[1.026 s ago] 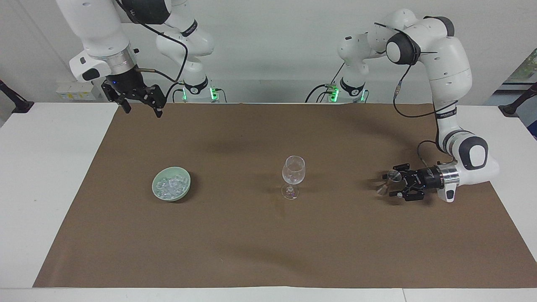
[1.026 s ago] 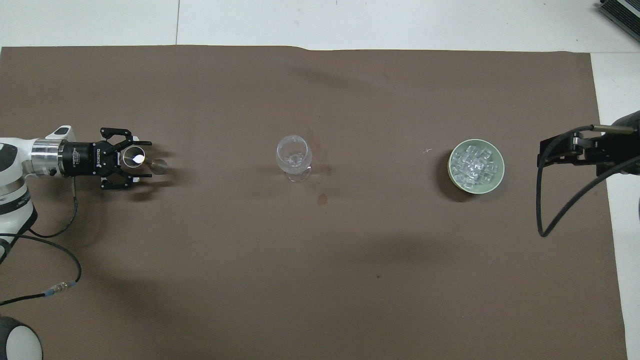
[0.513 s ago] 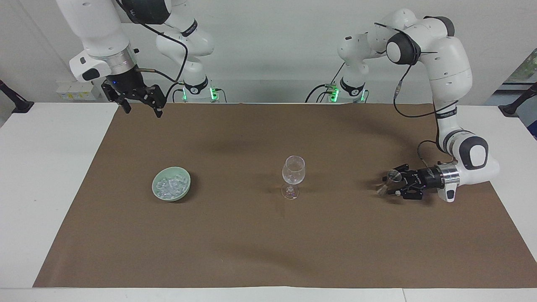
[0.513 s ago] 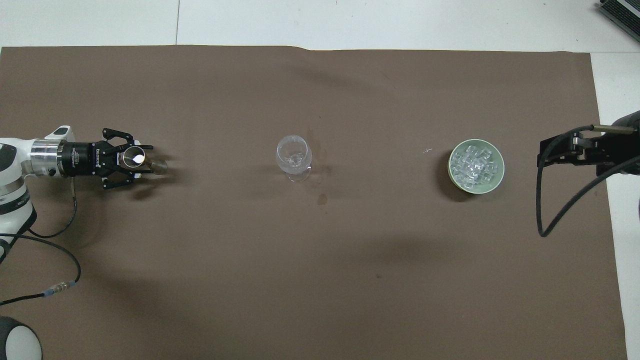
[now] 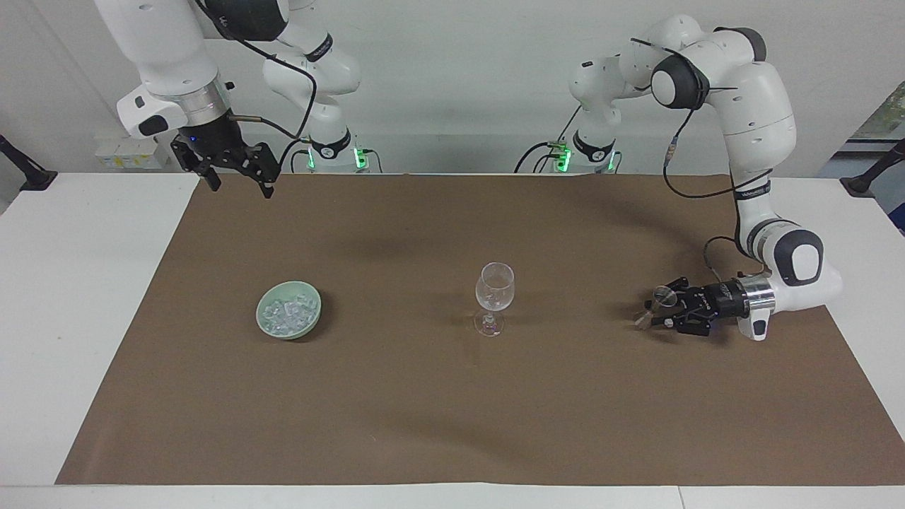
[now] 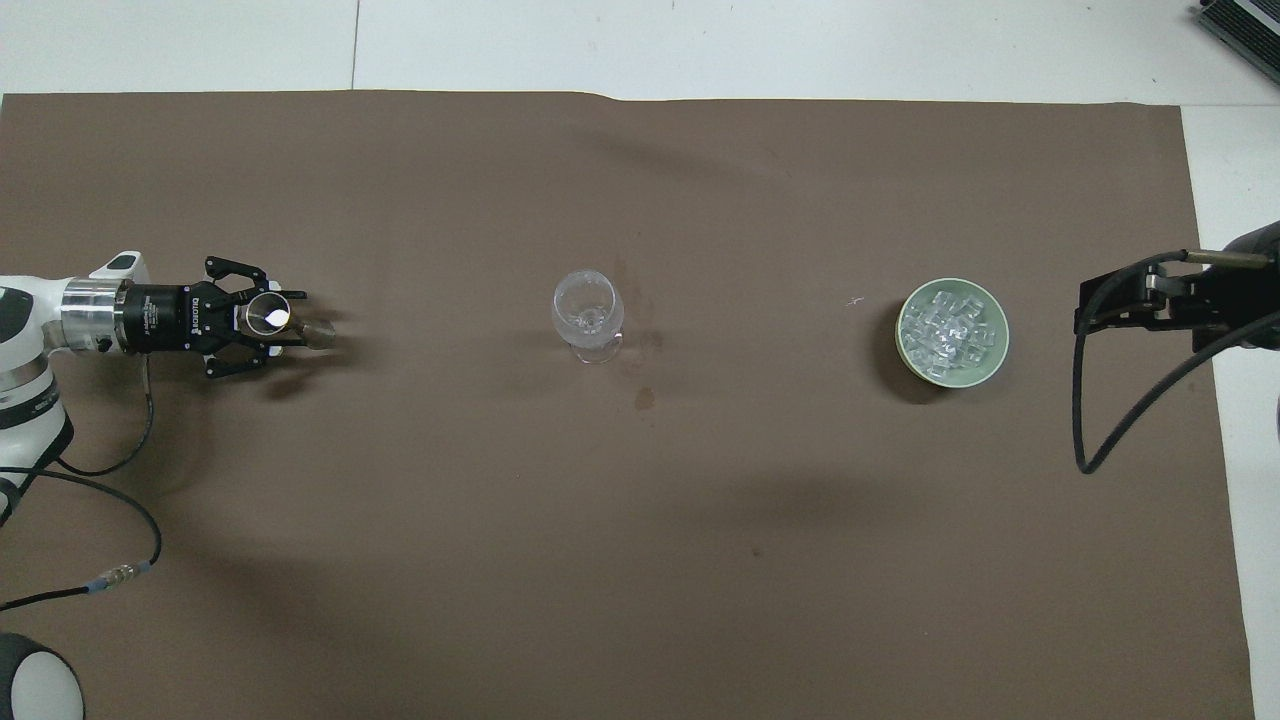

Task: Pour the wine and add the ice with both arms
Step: 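Close the left gripper on the silver bottle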

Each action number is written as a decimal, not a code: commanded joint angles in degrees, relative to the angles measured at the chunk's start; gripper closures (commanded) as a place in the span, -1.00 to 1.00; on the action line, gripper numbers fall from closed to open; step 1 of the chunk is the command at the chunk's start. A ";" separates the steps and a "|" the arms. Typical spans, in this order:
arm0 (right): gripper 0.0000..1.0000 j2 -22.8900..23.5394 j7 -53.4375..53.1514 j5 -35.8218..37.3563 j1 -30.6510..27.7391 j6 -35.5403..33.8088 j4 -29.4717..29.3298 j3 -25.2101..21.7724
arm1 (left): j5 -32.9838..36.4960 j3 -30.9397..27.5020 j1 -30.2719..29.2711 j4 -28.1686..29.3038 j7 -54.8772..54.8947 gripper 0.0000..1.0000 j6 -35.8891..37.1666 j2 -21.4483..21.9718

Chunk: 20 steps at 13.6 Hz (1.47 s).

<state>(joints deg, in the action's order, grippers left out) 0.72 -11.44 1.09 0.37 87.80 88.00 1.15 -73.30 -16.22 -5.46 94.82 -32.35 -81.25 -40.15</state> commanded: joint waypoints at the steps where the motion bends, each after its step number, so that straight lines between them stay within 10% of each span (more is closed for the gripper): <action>1: -1.00 -0.37 1.68 -1.44 -0.55 0.62 0.68 0.08 | -1.14 -0.30 0.10 1.16 0.10 0.21 0.22 0.52; 8: -1.00 -0.37 1.68 -1.44 -0.55 0.62 0.60 0.08 | -1.14 -0.30 0.10 1.16 0.10 0.40 0.22 0.43; 12: -1.00 -0.37 1.68 -1.44 -0.55 0.62 0.60 0.08 | -1.14 -0.30 0.10 1.16 0.54 0.96 0.30 0.43; 20: -1.00 -0.46 1.68 -1.44 -0.55 0.27 0.68 0.08 | -1.32 -0.48 0.01 0.28 -5.68 1.00 0.74 0.43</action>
<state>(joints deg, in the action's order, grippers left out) 0.72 -11.44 1.09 0.37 87.80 88.00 1.15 -73.33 -16.30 -5.49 94.85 -34.54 -81.21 -40.16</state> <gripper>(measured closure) 0.000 0.793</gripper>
